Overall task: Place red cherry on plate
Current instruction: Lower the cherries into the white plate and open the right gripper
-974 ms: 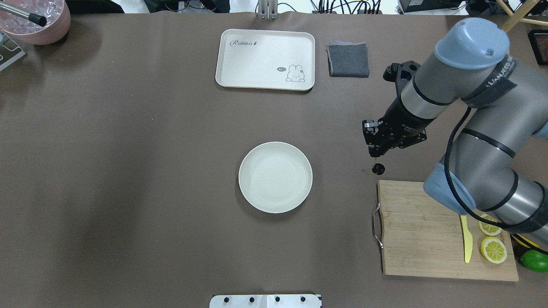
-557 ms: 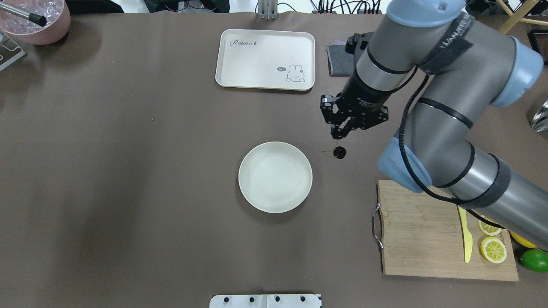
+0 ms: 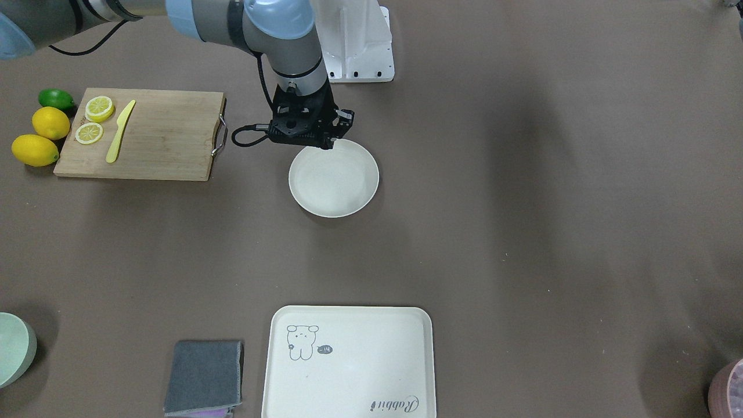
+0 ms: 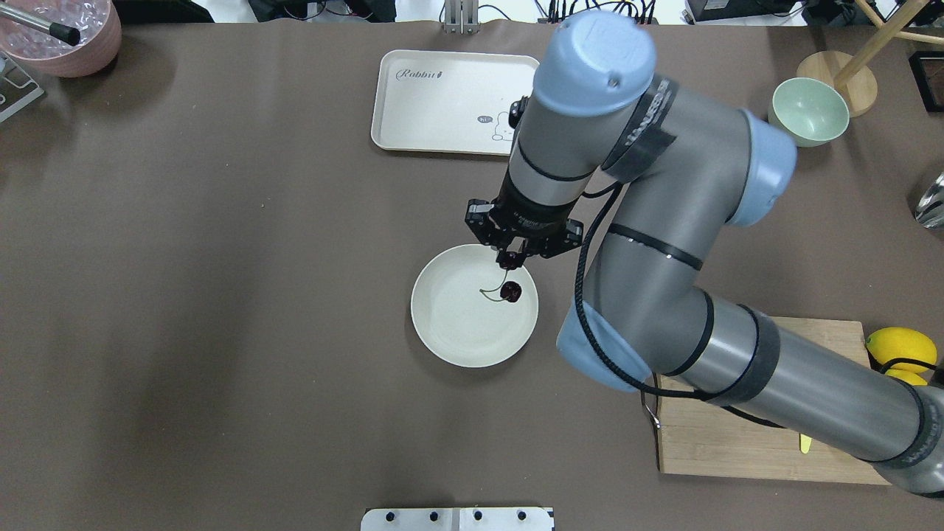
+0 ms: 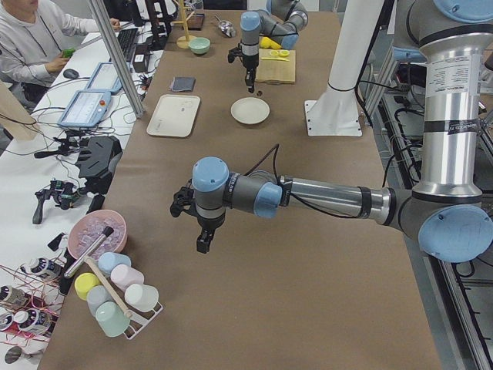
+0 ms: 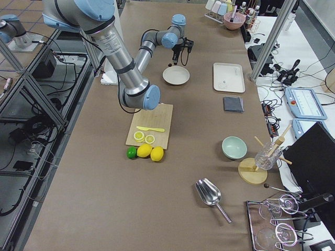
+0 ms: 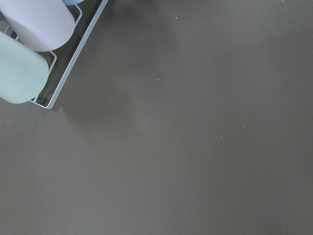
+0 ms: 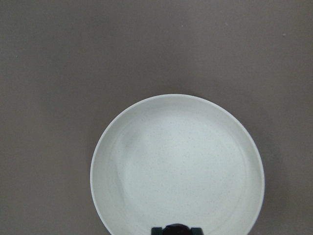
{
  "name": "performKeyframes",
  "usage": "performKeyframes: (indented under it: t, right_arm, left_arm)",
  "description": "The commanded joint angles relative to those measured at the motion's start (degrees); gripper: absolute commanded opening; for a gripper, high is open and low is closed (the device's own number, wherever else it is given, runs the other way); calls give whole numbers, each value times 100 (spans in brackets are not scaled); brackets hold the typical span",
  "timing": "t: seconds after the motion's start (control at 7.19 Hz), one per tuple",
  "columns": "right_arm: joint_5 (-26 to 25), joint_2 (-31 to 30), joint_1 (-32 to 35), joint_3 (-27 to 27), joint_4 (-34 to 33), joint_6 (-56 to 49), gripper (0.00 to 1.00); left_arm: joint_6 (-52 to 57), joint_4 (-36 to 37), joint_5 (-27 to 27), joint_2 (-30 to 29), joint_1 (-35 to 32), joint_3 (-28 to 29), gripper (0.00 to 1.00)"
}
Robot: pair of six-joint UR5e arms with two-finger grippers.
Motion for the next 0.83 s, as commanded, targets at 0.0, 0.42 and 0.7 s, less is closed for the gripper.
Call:
performKeyframes:
  t: [0.0, 0.42, 0.7]
  right_arm:
    - [-461, -56, -237, -378, 362, 148, 0]
    - [-550, -39, -237, -406, 406, 183, 100]
    - [-560, -47, -115, -371, 380, 157, 100]
  left_arm:
    - [20, -28, -7, 90, 0, -16, 98]
    - [29, -28, -7, 116, 0, -7, 98]
    - [29, -55, -7, 160, 0, -16, 98]
